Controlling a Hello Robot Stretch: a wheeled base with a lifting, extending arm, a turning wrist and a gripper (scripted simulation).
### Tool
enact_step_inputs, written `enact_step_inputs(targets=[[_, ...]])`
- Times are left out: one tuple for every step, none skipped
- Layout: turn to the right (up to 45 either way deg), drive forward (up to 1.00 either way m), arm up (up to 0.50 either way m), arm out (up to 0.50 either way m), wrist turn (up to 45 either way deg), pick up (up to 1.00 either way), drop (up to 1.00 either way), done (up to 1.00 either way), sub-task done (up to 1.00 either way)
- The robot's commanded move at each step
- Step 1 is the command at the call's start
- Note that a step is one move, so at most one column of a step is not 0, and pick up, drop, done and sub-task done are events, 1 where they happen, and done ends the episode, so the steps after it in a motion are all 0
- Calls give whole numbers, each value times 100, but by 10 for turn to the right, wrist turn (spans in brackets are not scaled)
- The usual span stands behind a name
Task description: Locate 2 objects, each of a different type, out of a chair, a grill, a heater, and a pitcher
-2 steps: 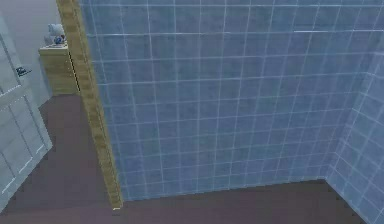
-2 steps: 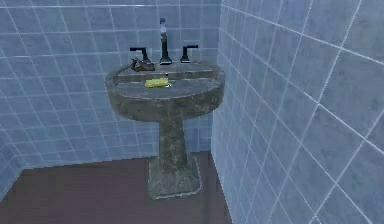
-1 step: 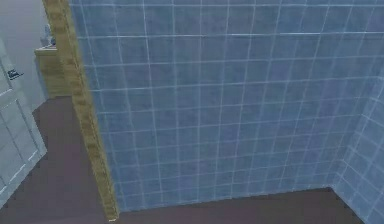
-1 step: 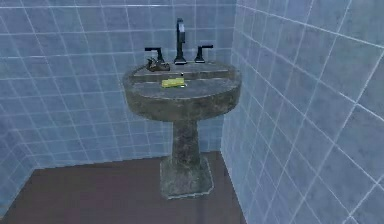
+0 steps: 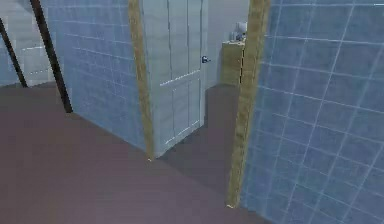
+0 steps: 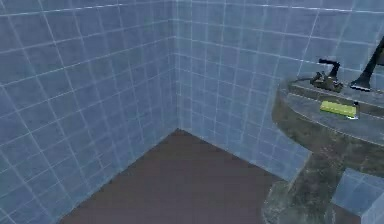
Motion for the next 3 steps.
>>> enact_step_inputs(targets=[[-450,0,0,0,0,0,0,0,0],[-300,0,0,0,0,0,0,0,0],[0,0,0,0,0,0,0,0,100]])
